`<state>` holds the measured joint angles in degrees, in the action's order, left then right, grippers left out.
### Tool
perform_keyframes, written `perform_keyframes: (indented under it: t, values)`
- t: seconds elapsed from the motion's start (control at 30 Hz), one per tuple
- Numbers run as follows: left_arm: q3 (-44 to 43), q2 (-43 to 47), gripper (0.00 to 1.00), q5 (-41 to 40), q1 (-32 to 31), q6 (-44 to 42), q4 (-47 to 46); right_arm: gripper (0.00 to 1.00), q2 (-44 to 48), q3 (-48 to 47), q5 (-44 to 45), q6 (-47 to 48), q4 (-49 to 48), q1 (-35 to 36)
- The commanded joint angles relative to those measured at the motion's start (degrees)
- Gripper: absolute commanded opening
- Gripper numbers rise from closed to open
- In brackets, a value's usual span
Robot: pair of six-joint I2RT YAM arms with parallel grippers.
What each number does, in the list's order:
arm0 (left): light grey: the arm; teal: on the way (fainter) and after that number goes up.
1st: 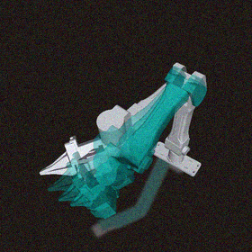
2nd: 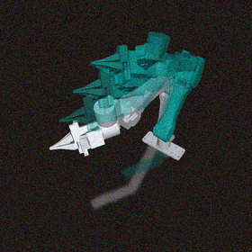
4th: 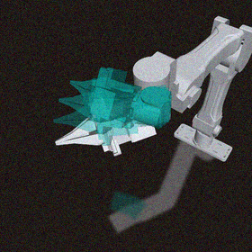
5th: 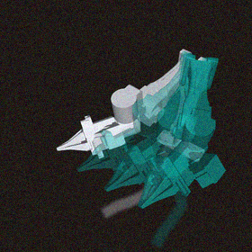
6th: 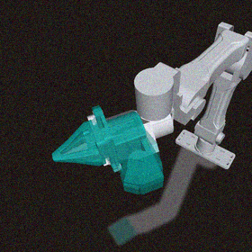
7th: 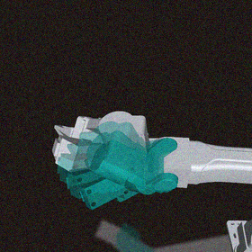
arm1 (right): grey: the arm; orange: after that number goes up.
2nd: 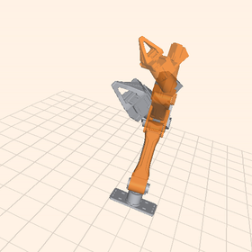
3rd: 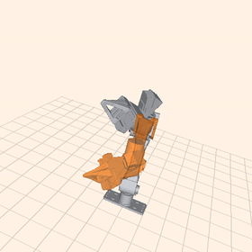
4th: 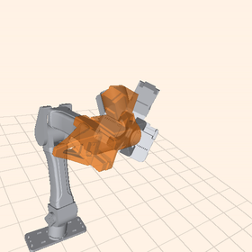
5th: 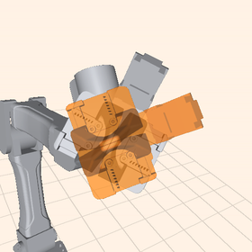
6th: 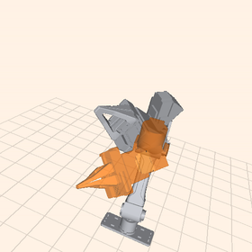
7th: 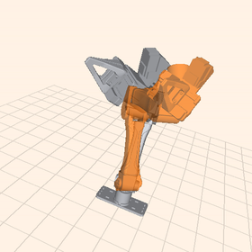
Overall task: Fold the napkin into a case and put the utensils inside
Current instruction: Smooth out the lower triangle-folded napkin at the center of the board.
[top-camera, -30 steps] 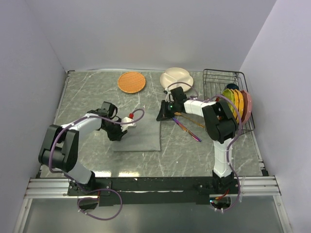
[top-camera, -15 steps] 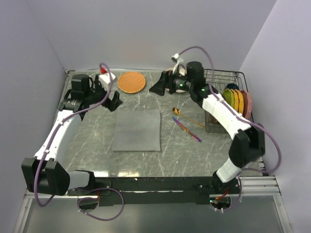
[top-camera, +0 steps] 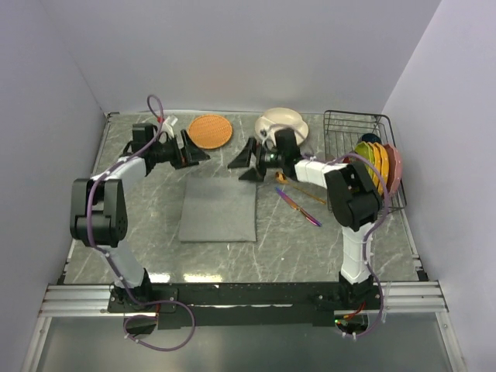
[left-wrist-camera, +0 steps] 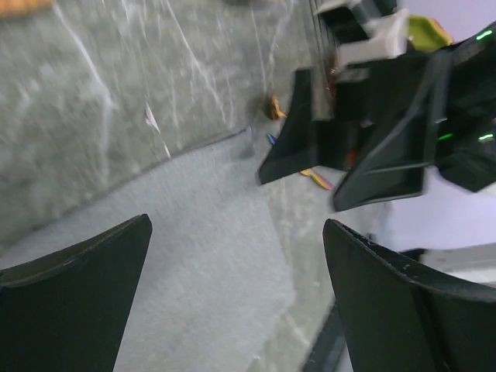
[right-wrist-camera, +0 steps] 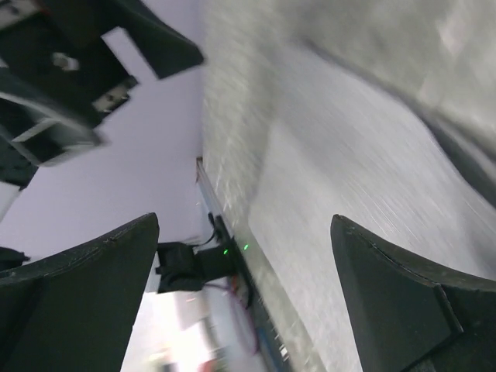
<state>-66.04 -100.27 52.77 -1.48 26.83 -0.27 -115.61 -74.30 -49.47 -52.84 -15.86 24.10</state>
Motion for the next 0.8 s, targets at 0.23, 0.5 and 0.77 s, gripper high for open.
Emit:
perform_keyframes:
  t: [0.23, 0.5, 0.77]
  values:
    - [-2.8, -12.8, 0.99, 7.7, -0.2, 8.4, -7.0, 1.00, -7.0, -2.2, -2.2, -9.3, -10.0, -0.4]
    - [-6.0, -20.6, 0.99, 7.9, 0.2, 5.2, -2.3, 1.00, -14.5, -2.1, -3.6, -9.7, -10.0, -2.5]
    - [-5.7, -24.8, 0.99, 6.7, 4.9, -1.2, 5.8, 1.00, -16.9, -3.6, -3.2, -6.1, -3.5, -6.3]
